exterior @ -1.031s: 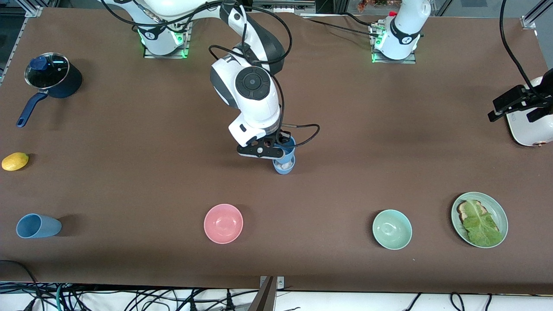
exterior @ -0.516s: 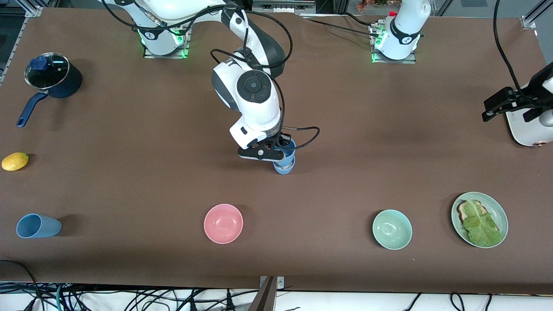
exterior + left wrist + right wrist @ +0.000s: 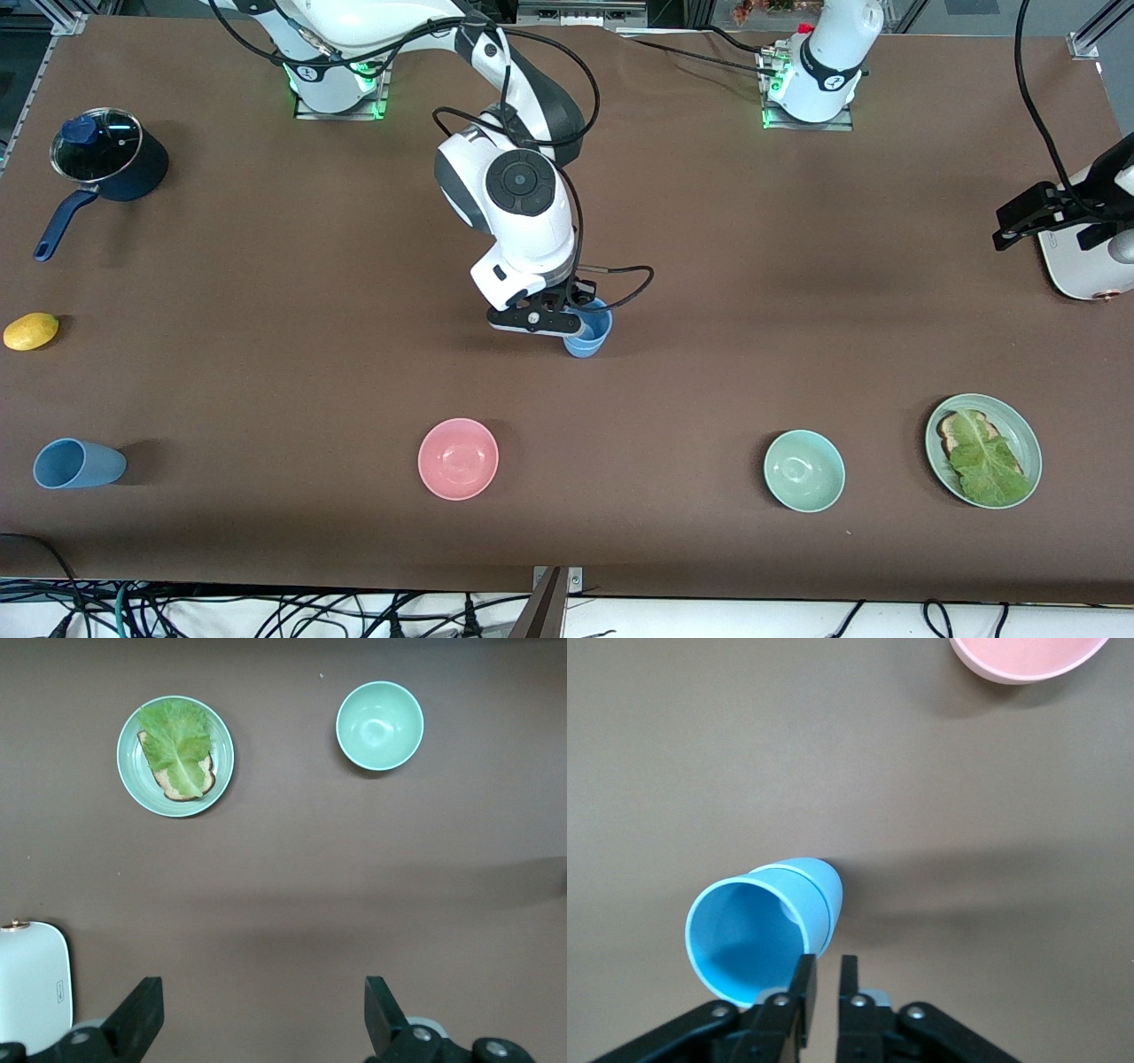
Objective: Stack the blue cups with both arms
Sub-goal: 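Open the right gripper and lift it away from the cups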
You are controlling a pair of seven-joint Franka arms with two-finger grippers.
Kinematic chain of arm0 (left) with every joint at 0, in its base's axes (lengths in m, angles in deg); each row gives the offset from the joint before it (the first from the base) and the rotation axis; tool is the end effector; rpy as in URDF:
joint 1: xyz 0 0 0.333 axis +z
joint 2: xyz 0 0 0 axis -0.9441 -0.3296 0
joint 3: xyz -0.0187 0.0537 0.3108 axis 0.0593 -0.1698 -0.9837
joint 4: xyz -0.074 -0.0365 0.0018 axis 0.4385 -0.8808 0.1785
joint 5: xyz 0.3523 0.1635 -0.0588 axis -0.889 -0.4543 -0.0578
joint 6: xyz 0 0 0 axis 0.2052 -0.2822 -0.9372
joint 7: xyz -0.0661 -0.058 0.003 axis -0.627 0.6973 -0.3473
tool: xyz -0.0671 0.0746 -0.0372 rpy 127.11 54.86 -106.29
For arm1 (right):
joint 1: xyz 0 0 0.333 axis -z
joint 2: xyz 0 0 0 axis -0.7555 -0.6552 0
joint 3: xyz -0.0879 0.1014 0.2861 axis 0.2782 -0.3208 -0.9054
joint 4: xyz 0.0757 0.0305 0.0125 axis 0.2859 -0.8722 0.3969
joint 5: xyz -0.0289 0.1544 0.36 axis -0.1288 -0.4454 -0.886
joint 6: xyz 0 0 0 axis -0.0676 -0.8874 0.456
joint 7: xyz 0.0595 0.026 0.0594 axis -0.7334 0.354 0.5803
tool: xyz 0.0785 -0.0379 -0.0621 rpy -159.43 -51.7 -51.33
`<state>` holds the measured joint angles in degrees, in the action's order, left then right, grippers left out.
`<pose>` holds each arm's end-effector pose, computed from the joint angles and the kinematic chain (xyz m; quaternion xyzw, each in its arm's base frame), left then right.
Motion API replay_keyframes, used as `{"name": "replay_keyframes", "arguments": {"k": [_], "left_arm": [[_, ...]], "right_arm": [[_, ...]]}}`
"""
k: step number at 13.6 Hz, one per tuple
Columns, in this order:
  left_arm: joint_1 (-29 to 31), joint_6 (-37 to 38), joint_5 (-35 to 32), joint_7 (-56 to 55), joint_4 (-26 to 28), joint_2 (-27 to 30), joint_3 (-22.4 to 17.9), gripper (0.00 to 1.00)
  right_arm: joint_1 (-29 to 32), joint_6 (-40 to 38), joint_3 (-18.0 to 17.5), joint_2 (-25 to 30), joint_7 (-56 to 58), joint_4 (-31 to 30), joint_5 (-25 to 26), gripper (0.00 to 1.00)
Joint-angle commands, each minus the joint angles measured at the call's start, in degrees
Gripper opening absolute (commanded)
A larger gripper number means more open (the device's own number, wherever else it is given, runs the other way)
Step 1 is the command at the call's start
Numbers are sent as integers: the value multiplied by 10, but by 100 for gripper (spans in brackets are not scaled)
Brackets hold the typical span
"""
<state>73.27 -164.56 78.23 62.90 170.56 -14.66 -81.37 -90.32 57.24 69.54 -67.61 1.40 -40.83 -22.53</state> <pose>0.5774 0.0142 0.6208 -0.9998 -0.0076 -0.0012 0.0157 0.5725 0.5006 0.3702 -0.9970 0.0679 -0.0160 0.0342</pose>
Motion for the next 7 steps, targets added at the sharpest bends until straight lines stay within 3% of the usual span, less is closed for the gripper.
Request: {"name": "replay_keyframes", "arguments": {"k": [1,3,4,7], "left_arm": [[33,-12,-7,0,35,28,36,100],[42,-11,-7,-6,35,31,51,100],[42,-11,-7,-6,35,31,51,100],[35,-10,-9,-2,34,30,50,100]], "right_arm": [[5,2,1,-1,-4,13,5,67],[21,-5,1,27,-1,1,3,94],[35,-4,-3,58,4,-29,4,100],[98,-11,-22,186,81,-161,2,100]]}}
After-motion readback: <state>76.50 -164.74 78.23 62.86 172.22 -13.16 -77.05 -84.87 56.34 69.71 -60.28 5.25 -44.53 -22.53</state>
